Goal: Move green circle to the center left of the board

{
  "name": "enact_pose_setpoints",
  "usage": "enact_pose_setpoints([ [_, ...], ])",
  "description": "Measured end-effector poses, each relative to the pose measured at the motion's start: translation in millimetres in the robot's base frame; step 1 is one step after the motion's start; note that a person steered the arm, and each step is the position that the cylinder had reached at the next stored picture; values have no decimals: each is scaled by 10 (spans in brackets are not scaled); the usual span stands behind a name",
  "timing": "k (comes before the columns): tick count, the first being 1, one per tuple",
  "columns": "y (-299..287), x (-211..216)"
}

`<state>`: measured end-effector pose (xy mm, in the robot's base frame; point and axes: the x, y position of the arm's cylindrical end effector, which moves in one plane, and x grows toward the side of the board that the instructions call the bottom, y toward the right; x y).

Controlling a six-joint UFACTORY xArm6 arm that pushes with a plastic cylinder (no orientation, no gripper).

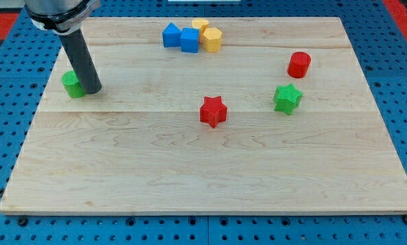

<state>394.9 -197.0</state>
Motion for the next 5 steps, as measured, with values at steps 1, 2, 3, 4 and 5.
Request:
enact_pose_setpoints([
  [1,472,100],
  [2,1163,-61],
  [3,1986,-40],
  [4,2135,110],
  [5,2790,81],
])
